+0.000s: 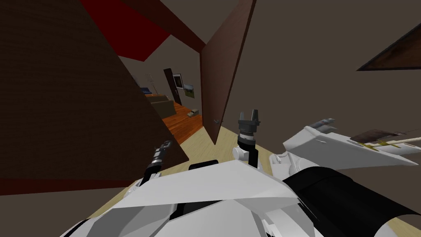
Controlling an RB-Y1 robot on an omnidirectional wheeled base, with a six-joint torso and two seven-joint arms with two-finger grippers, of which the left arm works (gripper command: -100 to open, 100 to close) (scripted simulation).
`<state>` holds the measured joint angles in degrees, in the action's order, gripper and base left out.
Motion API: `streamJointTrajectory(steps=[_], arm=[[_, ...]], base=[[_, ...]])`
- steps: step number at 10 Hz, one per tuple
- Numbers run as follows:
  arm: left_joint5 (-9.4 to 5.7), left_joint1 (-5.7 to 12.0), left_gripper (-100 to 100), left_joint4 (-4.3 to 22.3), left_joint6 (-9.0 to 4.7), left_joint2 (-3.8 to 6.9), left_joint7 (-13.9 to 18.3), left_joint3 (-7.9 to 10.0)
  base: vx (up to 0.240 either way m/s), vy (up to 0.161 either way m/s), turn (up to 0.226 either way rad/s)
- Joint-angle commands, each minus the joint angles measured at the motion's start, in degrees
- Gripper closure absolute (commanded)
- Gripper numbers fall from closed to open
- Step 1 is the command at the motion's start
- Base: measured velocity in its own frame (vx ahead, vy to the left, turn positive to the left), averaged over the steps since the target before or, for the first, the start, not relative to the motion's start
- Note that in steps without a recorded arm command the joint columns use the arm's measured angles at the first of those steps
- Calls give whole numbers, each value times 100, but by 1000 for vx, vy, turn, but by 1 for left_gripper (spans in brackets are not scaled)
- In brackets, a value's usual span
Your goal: Pull the door open
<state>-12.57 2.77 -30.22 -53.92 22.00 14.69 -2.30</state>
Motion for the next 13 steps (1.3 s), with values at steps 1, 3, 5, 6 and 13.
streamJointTrajectory(steps=[1, 3, 5, 6, 13], arm=[[98, 37, 100, 47, -71, -21, 73, -1], [166, 31, 100, 38, -81, -25, 109, 20], [163, 71, 100, 111, -114, -1, 117, 34], [163, 60, 100, 121, -98, -11, 111, 21], [119, 109, 100, 105, -73, -39, 69, -46]], base=[[-225, 106, -196], [-237, 57, -159], [-157, 11, -42], [-157, 22, -90], [-207, 65, -179]])
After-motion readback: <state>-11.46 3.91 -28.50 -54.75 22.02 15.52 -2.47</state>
